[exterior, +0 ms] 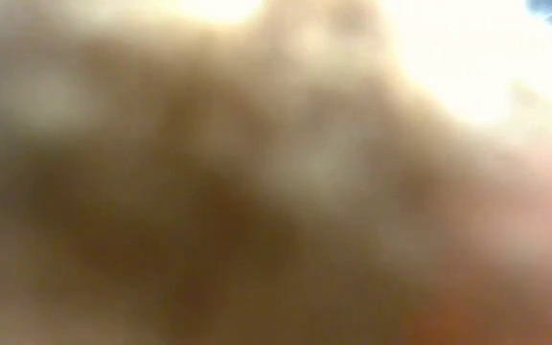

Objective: Fold towel
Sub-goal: Fold the yellow towel

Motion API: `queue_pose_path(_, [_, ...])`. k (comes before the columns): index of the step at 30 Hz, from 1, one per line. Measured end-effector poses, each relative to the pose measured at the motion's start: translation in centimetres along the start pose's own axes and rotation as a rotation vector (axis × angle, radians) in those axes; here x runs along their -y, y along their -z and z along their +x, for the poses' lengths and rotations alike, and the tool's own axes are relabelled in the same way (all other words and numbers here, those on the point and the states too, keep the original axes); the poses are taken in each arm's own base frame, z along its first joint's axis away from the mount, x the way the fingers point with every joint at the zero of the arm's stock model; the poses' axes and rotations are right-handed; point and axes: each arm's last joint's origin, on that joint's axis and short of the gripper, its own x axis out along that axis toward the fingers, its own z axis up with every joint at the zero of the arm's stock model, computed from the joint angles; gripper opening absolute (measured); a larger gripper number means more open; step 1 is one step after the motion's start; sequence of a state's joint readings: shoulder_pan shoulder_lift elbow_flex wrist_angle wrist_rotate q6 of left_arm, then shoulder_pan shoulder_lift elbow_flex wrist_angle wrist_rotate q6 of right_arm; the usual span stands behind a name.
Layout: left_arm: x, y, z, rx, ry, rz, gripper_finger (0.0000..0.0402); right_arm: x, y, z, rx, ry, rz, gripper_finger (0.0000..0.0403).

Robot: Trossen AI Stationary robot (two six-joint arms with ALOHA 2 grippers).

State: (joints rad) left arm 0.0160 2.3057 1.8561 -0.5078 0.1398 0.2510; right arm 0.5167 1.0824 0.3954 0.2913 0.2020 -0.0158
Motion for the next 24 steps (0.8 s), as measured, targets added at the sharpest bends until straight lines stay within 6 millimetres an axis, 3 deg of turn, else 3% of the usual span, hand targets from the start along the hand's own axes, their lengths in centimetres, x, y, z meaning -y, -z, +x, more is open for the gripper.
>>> queue_pose_path(5, [-1.5,0.0,-1.5,0.005,-0.001,-0.011,0.0142,0.0,0.1,0.0,-0.006,0.000,0.002,0.0096])
queue_pose_path(11, [-2.0,-1.6,-5.2,0.100,-0.014,-0.003,0.0142,0.0,0.2,0.0,-0.024,0.000,0.003,0.0096])
queue_pose_path(20, [1.2,-3.4,-11.7,0.151,0.038,0.049,0.0142,0.0,0.2,0.0,-0.023,0.006,-0.006,0.0096])
queue_pose_path(24, [2.3,-1.7,-14.3,0.078,0.030,0.036,0.0142,0.0,0.2,0.0,-0.021,0.006,-0.004,0.0096])
